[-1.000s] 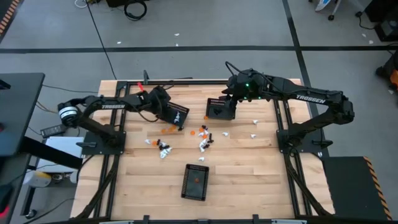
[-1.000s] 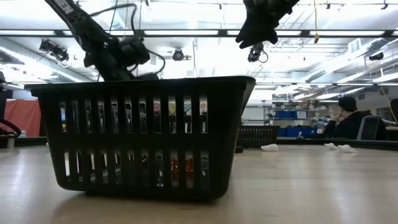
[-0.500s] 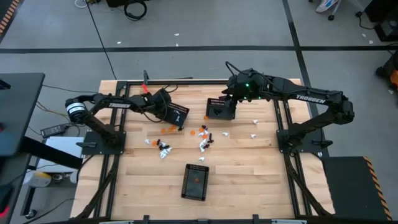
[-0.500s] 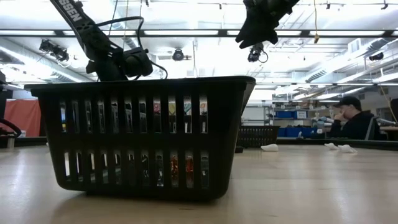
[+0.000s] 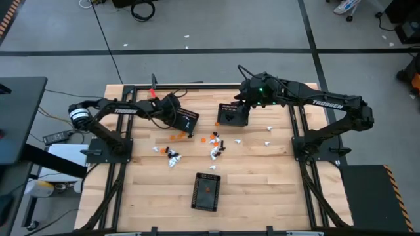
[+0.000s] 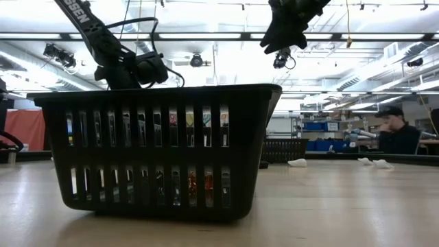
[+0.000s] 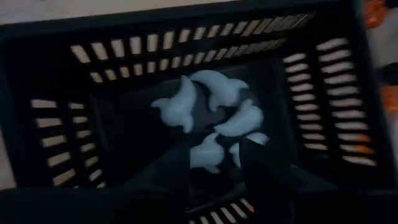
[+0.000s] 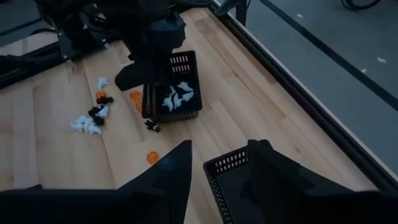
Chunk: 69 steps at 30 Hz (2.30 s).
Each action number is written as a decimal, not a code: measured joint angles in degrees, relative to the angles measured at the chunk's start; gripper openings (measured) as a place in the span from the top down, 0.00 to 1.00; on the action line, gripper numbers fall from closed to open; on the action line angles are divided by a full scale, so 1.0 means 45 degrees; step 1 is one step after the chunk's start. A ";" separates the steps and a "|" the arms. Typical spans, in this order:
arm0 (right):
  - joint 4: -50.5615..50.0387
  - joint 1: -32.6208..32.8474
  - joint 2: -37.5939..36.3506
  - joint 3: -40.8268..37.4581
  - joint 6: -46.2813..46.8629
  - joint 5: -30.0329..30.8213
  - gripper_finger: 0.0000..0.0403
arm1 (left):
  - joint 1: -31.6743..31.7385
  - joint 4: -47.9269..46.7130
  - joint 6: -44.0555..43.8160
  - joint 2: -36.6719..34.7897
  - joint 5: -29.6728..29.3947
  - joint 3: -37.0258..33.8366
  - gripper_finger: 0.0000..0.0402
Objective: Sort Halloween decoration
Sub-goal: Put the orange pumpkin toy into the bottom black basket
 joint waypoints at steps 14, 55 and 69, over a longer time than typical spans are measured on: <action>-0.0119 0.0289 0.1114 0.0000 -0.0288 -0.1263 0.60 | -0.1232 -0.0378 0.1468 -0.3382 0.0114 0.0010 0.62; 0.0761 0.1054 0.1394 -0.0005 0.0730 -0.0947 0.60 | -0.5124 -0.1154 -0.2953 -0.3622 -0.4293 -0.2875 0.58; 0.0872 0.1057 0.1384 -0.0005 0.0760 -0.1041 0.60 | -0.5024 -0.0432 -0.3214 -0.2257 -0.4718 -0.2866 0.44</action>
